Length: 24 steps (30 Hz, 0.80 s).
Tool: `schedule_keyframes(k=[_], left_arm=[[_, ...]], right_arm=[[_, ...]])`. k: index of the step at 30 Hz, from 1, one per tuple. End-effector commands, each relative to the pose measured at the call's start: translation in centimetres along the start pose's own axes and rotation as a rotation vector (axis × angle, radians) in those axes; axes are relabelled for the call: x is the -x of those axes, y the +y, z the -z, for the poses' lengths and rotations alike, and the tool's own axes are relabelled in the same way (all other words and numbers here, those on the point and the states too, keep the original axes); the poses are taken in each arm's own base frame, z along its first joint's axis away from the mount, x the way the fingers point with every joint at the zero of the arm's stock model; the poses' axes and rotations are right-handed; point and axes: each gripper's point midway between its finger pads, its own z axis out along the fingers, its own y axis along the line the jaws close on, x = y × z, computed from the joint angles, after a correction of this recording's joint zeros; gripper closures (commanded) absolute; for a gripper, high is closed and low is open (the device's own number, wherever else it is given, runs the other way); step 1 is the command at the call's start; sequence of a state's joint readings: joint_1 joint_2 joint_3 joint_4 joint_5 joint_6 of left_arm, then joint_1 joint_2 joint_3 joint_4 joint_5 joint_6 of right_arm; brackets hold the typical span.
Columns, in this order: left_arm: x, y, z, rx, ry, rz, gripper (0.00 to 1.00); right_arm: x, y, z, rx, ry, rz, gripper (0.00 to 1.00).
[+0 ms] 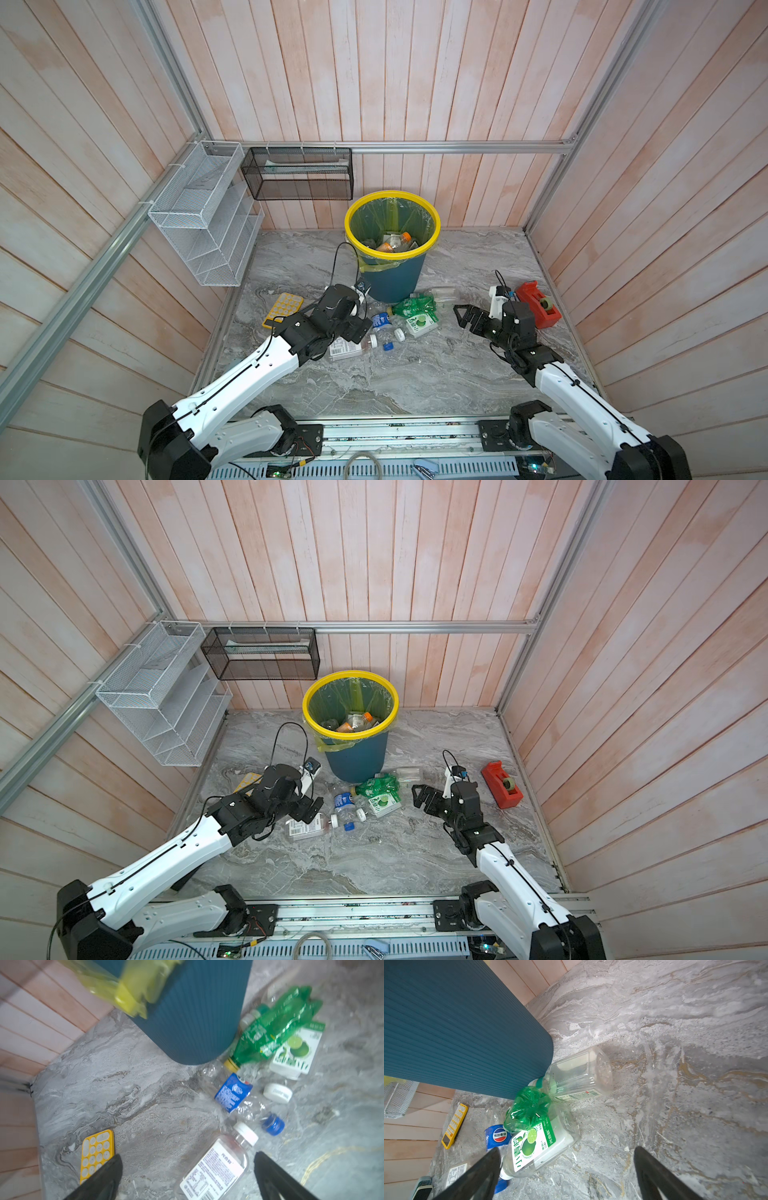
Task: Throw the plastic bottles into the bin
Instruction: 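Withdraw the left gripper and lower it onto the white-capped clear bottle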
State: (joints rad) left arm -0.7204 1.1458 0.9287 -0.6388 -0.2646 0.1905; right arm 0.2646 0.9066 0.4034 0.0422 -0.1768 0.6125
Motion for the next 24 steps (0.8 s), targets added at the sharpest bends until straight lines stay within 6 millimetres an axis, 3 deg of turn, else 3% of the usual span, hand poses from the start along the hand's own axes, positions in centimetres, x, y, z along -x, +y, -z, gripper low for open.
schedule_keyframes(k=[1, 4, 8, 17, 21, 24], left_arm=[[-4.5, -2.5, -2.5, -0.102, 0.159, -0.279, 0.0], [-6.7, -3.5, -3.7, -0.155, 0.248, -0.345, 0.0], [-6.9, -4.5, -4.6, -0.218, 0.27, -0.345, 0.0], [-10.6, -5.4, -7.5, -0.315, 0.422, -0.338, 0.06], [-11.8, -5.3, -8.4, -0.333, 0.485, -0.318, 0.13], [-12.3, -5.7, -8.8, -0.351, 0.516, -0.303, 0.23]], right_arm=[[0.0, -0.6, 0.5, -0.021, -0.015, 0.037, 0.01], [0.2, -0.7, 1.0, -0.014, -0.039, 0.047, 0.01], [0.2, -0.9, 1.2, -0.01, -0.041, 0.053, 0.01], [-0.1, -1.8, 1.6, -0.013, -0.039, 0.047, 0.01], [0.3, -2.0, 1.6, -0.02, -0.049, 0.047, 0.01], [0.1, -2.4, 1.2, -0.039, -0.031, 0.051, 0.01]])
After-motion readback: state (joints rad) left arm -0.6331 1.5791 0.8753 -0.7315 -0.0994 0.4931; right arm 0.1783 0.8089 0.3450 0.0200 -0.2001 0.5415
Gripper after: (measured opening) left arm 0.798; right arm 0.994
